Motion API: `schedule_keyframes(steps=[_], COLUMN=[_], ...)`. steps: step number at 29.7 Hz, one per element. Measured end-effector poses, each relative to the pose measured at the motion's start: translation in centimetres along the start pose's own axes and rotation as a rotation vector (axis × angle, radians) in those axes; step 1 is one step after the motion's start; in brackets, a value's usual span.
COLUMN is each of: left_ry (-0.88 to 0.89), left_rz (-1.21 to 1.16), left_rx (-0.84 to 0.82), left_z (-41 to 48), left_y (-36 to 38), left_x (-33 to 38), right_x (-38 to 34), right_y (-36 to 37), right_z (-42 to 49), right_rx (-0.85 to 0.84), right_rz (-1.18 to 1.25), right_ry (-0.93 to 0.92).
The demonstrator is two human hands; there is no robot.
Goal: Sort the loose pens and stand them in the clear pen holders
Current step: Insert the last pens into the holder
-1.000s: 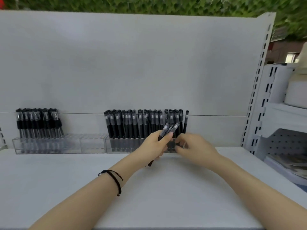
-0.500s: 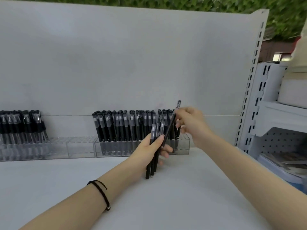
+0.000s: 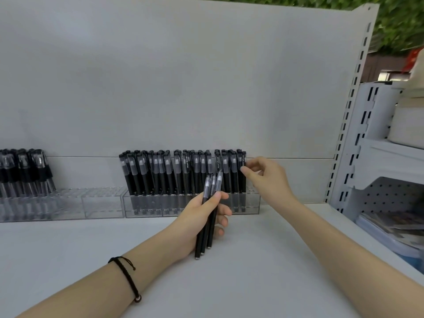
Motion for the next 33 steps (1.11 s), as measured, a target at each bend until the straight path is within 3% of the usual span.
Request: schedule_keyframes(steps=[13, 17, 24, 30, 33], left_ry=[-0.109, -0.087, 0.099, 0.084, 0.026], left_rz=[-0.126, -0.182, -0.130, -0.087, -0.079], left_rx=[-0.019, -0.035, 0.039, 0.039, 0.043], left_z=[-0.5, -0.5, 0.0, 0.1, 0.1], left_y=[0.2, 0.3, 0.6, 0.3, 0.1], left_x=[0.0, 0.0, 0.2, -0.1, -0.2], right_x=[0.2, -0.3, -2.2, -2.8, -2.8], right_y=[-0.1, -0.4, 0.4, -0.2, -1.2], right_z=[-0.7, -1.5, -3.3, -3.4, -2.4], right_rx=[-0.010, 0.073, -0.339, -0.409, -0.287], right_rz=[0.066, 0.020, 0.217, 0.349, 0.467], right_ry=[0.060, -0.009, -0.005, 0.085, 0.152])
Point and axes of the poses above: each hand's wrist, its own z-axis towards the middle knuckle, its own y-axis out of the palm, x = y × z, the point moved 2 cm from there along z, towards the middle knuckle, and after that the axes turned 15 degrees about y, right-handed, at the moved point
